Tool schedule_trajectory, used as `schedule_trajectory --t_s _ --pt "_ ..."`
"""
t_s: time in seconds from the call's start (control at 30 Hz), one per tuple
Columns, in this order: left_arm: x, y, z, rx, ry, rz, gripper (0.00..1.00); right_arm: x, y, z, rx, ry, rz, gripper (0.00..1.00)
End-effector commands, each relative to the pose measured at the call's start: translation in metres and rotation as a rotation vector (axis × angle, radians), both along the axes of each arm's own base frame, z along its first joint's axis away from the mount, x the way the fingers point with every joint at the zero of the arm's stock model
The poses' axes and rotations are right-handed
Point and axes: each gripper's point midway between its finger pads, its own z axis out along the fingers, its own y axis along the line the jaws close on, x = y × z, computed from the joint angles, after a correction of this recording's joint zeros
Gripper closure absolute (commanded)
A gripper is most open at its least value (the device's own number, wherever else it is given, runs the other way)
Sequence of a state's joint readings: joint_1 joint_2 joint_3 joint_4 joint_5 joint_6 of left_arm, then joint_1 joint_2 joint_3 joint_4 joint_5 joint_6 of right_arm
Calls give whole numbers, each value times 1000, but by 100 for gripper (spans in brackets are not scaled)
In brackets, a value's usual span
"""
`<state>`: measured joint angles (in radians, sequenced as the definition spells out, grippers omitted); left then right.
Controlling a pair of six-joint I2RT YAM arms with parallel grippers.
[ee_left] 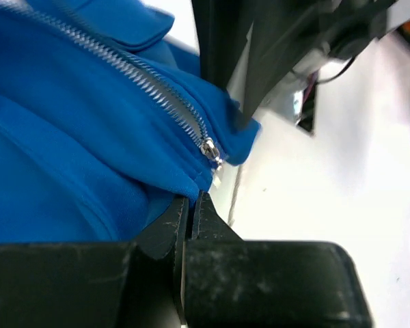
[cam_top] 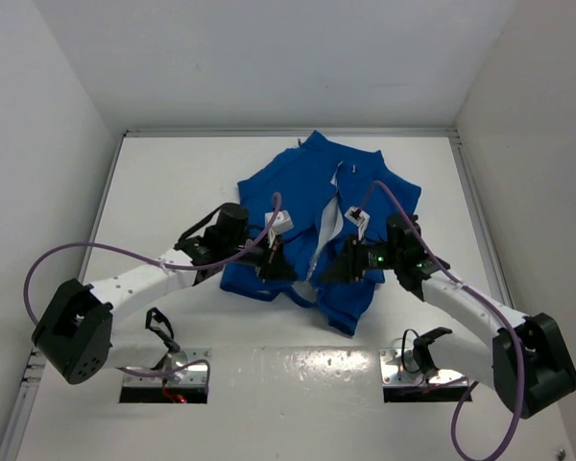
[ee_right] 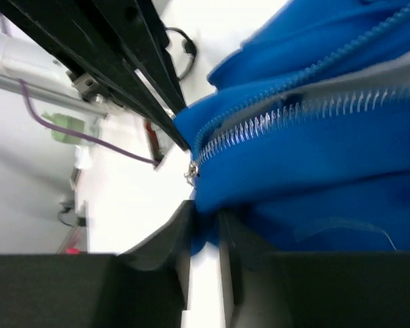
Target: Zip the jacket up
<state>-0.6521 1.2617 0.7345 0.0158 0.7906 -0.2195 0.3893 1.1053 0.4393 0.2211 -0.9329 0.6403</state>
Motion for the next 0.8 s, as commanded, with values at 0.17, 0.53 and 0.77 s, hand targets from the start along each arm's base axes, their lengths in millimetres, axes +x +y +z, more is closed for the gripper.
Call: schedule_trajectory --t_s 0.17,0.53,0.77 --pt "-16 17 -43 135 -5 -53 100 -1 -19 -16 -133 -42 -45 34" --pt "-15 33 -104 373 42 -38 87 26 -65 -57 -497 -87 -198 92" --pt "4 39 -117 504 48 5 77 43 -70 -56 -594 -159 -196 97"
